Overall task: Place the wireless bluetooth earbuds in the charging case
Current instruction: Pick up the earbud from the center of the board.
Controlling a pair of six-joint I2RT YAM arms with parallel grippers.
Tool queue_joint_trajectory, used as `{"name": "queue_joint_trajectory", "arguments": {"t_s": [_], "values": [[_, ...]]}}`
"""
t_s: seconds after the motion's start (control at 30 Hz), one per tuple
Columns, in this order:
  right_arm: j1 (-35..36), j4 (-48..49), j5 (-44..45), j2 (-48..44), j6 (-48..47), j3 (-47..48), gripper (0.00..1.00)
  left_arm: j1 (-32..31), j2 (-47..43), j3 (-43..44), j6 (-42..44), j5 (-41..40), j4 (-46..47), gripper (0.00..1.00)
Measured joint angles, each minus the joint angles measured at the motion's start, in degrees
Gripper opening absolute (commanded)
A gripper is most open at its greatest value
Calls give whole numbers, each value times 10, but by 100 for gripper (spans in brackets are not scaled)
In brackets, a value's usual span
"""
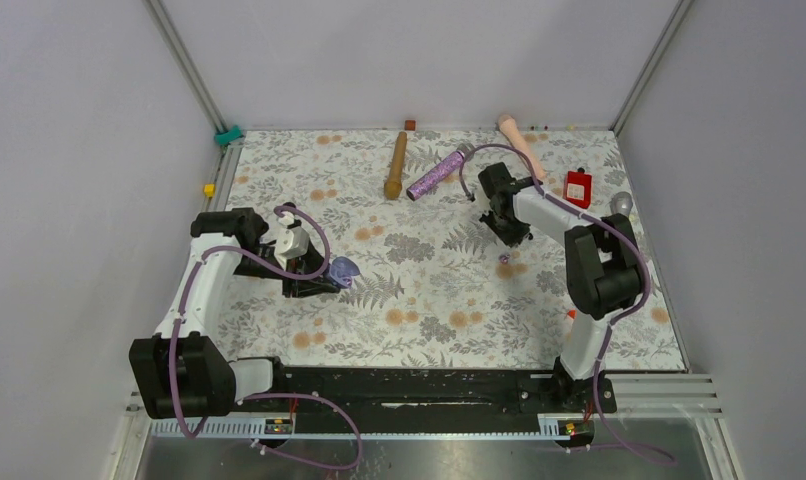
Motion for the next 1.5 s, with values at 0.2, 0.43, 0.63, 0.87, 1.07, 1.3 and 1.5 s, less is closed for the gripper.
{"name": "queue_joint_trajectory", "arguments": {"t_s": [0.2,0.43,0.63,0.87,1.07,1.3,1.5], "values": [[0,-22,-4,15,0,4,18,0,0,-1,0,0,0,0],[0,-42,-14,43,0,11,18,0,0,-4,0,0,0,0],[1,-46,-14,43,1,22,19,0,0,-4,0,0,0,0],[17,-47,7,43,5,22,16,0,0,-4,0,0,0,0],[45,-53,14,43,9,18,15,1,0,-4,0,0,0,0],[52,-82,-9,43,19,18,17,1,0,-4,0,0,0,0],[52,-107,-61,42,25,19,18,2,0,-4,0,0,0,0]]}}
